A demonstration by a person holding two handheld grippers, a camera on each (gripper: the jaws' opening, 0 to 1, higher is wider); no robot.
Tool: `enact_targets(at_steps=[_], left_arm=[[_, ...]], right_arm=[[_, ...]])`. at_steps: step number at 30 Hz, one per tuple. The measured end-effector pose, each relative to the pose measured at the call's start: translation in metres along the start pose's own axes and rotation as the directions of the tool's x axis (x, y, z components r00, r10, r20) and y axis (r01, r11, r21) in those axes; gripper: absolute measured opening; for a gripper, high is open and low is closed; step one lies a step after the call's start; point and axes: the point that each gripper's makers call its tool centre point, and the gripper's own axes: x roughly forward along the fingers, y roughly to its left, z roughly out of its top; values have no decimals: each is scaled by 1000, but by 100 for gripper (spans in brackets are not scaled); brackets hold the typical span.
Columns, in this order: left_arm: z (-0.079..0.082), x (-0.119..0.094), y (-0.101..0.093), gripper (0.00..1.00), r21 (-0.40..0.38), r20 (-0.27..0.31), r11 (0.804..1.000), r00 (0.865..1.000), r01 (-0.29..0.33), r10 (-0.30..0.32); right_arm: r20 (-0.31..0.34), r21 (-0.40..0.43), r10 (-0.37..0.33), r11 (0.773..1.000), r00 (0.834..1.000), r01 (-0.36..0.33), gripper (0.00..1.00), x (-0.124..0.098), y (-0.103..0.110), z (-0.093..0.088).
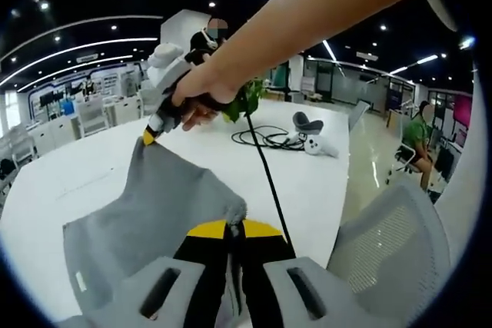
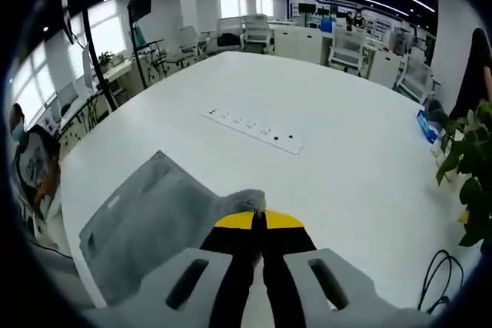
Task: Fold the towel on the table until its edges align and the towel forms a compact rectangular stack.
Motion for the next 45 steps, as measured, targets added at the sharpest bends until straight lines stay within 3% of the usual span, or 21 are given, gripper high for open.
enact_targets(at_steps=[21, 45], left_arm=[[4, -27, 12, 5, -19, 48, 999, 998, -49, 50], [-7, -51, 28, 5, -4, 39, 998, 997, -63, 63]], right_arm=[[20, 103, -6, 995, 1000, 4, 0, -6, 19, 24], [29, 224, 17, 974, 999, -23, 0, 6, 46, 45]])
